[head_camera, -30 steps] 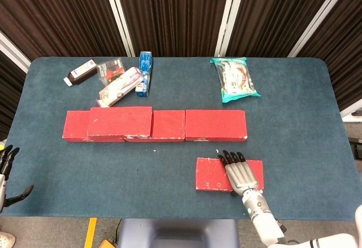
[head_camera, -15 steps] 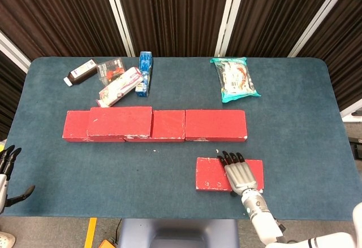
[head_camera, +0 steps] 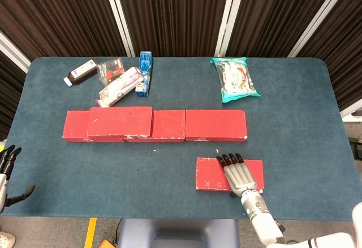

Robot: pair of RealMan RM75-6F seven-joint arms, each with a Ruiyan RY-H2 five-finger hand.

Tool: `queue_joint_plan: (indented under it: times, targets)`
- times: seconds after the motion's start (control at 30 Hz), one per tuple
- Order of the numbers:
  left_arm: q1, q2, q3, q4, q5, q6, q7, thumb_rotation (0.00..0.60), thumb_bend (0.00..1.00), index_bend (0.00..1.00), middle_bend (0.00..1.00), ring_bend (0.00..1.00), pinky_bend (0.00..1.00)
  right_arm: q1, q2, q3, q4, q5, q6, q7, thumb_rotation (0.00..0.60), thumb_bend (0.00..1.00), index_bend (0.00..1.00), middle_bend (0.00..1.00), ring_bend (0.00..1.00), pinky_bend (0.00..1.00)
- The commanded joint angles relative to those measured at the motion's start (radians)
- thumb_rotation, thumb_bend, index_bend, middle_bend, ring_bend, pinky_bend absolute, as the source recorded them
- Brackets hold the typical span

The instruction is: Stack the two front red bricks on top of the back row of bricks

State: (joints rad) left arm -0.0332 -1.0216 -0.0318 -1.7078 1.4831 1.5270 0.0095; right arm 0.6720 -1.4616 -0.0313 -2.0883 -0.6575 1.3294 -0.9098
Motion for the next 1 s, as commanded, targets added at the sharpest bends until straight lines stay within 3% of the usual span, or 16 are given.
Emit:
queue_joint_plan:
  times: [0.03, 0.23, 0.67, 0.83, 1.0]
  targets:
    - [0.0, -0.001, 0.0, 0.0, -0.001, -0.002, 0.002, 0.6, 0.2, 0.0, 0.0, 0.0, 0.02, -0.001, 0.0, -0.002, 0.003, -0.005, -0.002, 0.003, 0.6, 0.27, 0.17, 0.22, 0.12, 0.0]
    - [0.0, -0.001, -0.001, -0.004, -0.006, -0.005, 0.007, 0.6, 0.2, 0.0, 0.0, 0.0, 0.02, -0.002, -0.002, 0.0, 0.007, -0.013, -0.001, 0.009, 0.6, 0.35, 0.22, 0.25, 0.14, 0.0]
    - [0.001, 0.001, -0.002, -0.009, -0.009, -0.008, 0.013, 0.6, 0.2, 0.0, 0.0, 0.0, 0.02, -0.008, 0.019, 0.025, -0.017, -0.047, -0.004, 0.051, 0.6, 0.4, 0.27, 0.25, 0.16, 0.0]
    - [-0.001, 0.003, -0.001, -0.011, -0.01, -0.013, 0.011, 0.6, 0.2, 0.0, 0.0, 0.0, 0.02, 0.014, 0.04, 0.088, -0.065, -0.071, 0.025, 0.047, 0.6, 0.41, 0.28, 0.26, 0.16, 0.0]
    - [-0.002, 0.005, -0.002, -0.013, -0.02, -0.023, 0.009, 0.6, 0.2, 0.0, 0.0, 0.0, 0.02, 0.102, 0.018, 0.227, -0.069, 0.027, 0.055, -0.035, 0.6, 0.41, 0.29, 0.27, 0.16, 0.0]
